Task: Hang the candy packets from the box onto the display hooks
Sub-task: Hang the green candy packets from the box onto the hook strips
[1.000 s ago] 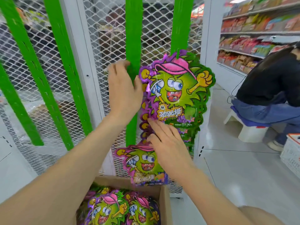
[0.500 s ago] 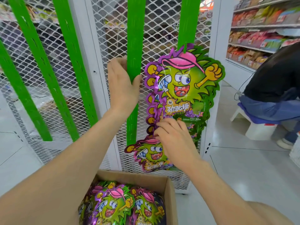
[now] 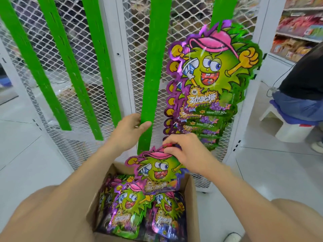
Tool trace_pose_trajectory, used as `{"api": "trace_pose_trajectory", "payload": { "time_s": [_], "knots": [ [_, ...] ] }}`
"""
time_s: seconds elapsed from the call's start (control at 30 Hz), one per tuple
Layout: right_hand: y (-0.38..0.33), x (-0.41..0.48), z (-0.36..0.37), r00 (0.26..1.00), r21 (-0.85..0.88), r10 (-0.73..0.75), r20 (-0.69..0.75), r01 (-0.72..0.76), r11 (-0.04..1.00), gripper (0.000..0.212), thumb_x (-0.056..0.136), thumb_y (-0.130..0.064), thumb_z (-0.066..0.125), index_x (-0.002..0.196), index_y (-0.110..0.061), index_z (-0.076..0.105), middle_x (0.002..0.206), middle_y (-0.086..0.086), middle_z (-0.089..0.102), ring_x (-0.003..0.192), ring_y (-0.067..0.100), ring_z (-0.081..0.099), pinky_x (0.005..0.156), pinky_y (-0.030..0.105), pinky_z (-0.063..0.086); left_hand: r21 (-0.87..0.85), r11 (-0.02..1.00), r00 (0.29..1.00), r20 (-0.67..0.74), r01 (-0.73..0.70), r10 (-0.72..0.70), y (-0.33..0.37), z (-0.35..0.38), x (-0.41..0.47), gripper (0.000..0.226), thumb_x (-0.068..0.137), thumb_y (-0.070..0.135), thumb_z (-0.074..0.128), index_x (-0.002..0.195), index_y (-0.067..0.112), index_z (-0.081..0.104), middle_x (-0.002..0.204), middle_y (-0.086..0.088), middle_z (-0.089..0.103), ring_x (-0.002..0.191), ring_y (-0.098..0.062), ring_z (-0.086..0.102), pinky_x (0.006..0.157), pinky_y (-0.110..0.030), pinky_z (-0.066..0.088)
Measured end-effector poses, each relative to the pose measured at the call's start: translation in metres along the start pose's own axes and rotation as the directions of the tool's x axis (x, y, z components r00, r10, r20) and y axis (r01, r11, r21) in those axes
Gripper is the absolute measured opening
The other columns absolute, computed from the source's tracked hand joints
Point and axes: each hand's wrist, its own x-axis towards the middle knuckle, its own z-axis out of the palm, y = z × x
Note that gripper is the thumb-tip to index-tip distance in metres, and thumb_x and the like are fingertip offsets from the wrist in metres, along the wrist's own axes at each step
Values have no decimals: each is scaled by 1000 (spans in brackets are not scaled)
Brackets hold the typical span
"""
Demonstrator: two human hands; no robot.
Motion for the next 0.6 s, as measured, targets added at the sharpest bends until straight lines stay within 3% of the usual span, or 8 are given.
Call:
{"api": "trace_pose_trajectory", "payload": {
  "time_s": [0.13,0.2,0.23,0.3,0.37,0.43,0.5,0.6],
  "knots": [
    [-6,-6,17,990,39,14,143,-20,999,21,99,-15,70,116,-26,76,102,-16,75,96,1,67,89,23,52,23,998,984,163,63,-66,-16,-3,-11,65,89,73,65,98,9,69,96,-28,73,89,-44,73,86,-63,60],
    [-9,-10,28,989,152,67,134,-88,984,25,95,-13,75,113,-30,69,107,-13,75,100,1,69,93,29,56,20,992,970,208,125,-127,-16,-3,-22,45,103,47,65,87,6,61,76,-20,72,72,-33,74,72,-42,65],
    [-12,-11,32,987,227,121,101,-141,964,27,92,-15,79,107,-34,67,102,-10,76,97,7,72,91,36,59,33,989,964,221,146,-150,-15,-3,-27,38,106,37,63,82,8,56,65,-11,66,60,-23,67,62,-29,58],
    [-17,-9,38,976,350,217,7,-205,914,25,86,-17,85,95,-33,68,88,-3,79,89,28,75,84,48,62,90,986,960,231,140,-158,-19,0,-34,39,107,37,61,82,10,50,63,-5,51,56,-17,46,53,-27,37],
    [-20,-7,41,966,401,250,-72,-201,894,20,85,-15,87,90,-26,72,80,-2,79,80,25,77,79,43,63,61,987,956,247,150,-161,-25,-2,-38,41,105,45,62,93,6,55,68,-5,49,57,-15,41,53,-29,30],
    [-22,-6,42,958,398,248,-140,-175,901,17,83,-14,89,88,-24,76,80,-6,79,76,10,76,77,34,62,-1,984,943,285,176,-168,-26,-6,-40,46,102,51,64,102,5,64,75,-4,59,65,-14,52,65,-28,40],
    [-23,-6,43,947,386,252,-198,-161,908,15,83,-14,88,90,-23,78,83,-10,78,78,6,74,79,33,62,-53,975,932,307,218,-192,-25,-10,-42,38,102,52,65,108,15,74,103,0,75,94,-18,69,96,-35,52],
    [-28,-6,43,943,405,251,-219,-146,903,14,87,-11,85,94,-21,77,85,-10,78,79,3,73,78,33,61,-85,953,918,308,289,-251,-16,-15,-45,40,96,61,67,120,30,71,136,6,67,128,-19,60,121,-44,41]
  ]
}}
